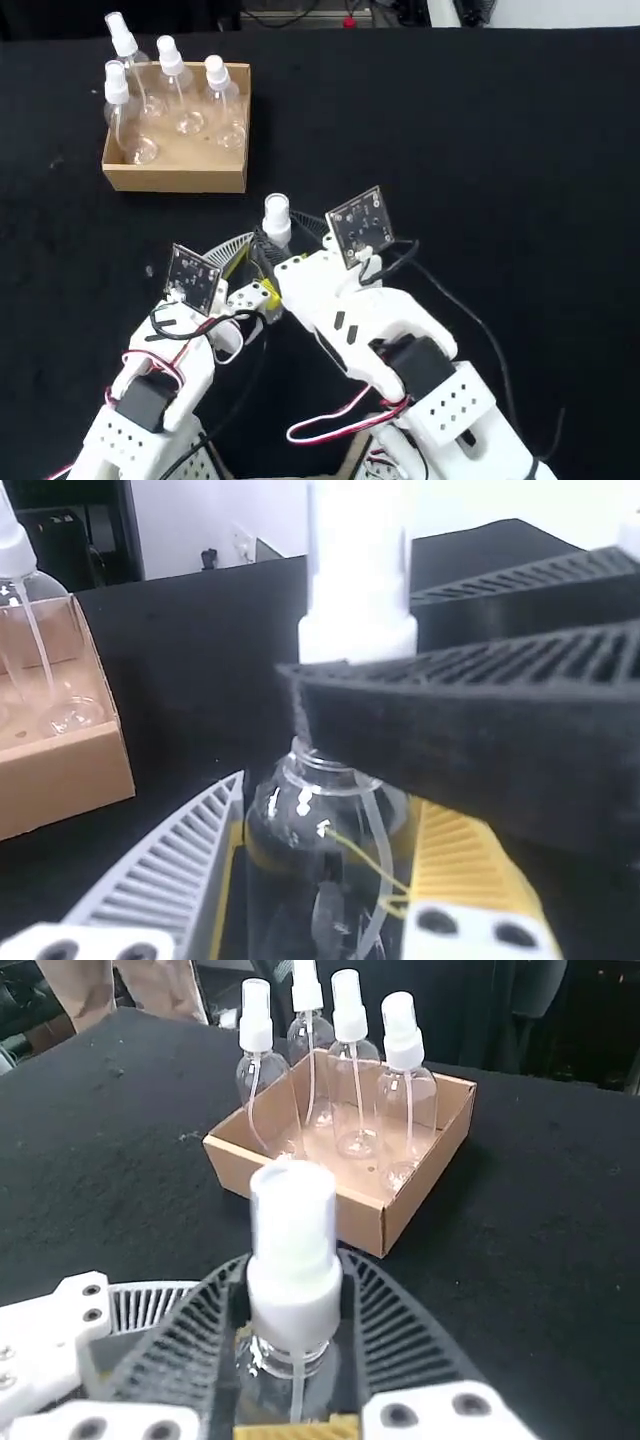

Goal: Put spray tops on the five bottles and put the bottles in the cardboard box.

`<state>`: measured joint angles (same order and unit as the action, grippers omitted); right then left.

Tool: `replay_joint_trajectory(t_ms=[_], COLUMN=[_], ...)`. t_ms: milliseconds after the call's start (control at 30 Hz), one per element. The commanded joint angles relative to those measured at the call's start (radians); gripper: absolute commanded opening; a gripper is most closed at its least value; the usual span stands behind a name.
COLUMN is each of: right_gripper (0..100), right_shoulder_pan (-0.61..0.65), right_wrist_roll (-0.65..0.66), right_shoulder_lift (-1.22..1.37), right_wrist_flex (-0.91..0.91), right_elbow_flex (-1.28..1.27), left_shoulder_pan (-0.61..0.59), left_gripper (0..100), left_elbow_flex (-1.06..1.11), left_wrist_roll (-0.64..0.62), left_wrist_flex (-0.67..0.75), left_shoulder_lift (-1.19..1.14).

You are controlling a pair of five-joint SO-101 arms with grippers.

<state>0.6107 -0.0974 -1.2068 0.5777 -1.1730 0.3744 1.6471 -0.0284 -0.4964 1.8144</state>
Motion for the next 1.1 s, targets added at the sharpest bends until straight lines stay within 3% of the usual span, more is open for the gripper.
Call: replay_joint_trajectory(t_ms=[0,267,633,767,933,1067], right_gripper=[15.5,15.2,15.2,14.7,0.8,6.0], right_shoulder_pan=[-0.008,-0.006,-0.006,-0.028,-0.172,-0.209], right_wrist_roll=[0.011,0.011,0.002,0.009,0.006,0.009], right_shoulder_lift=[0.101,0.101,0.099,0.099,0.108,0.122], right_wrist_flex=[0.054,0.081,0.351,0.359,0.285,0.221], right_elbow_flex=[0.077,0.108,0.381,0.423,0.473,0.472], left_shoulder_pan=[-0.018,-0.018,-0.018,-0.018,-0.018,-0.018], left_gripper=[20,20,20,20,20,20], left_elbow_flex=[-0.056,-0.056,-0.056,-0.056,-0.056,-0.056], left_wrist_roll=[-0.006,-0.006,-0.006,-0.006,-0.006,-0.006], left_wrist_flex=[0.002,0.003,0.003,0.003,0.0,0.0], left_shoulder_lift=[0.011,0.011,0.011,0.011,0.011,0.011])
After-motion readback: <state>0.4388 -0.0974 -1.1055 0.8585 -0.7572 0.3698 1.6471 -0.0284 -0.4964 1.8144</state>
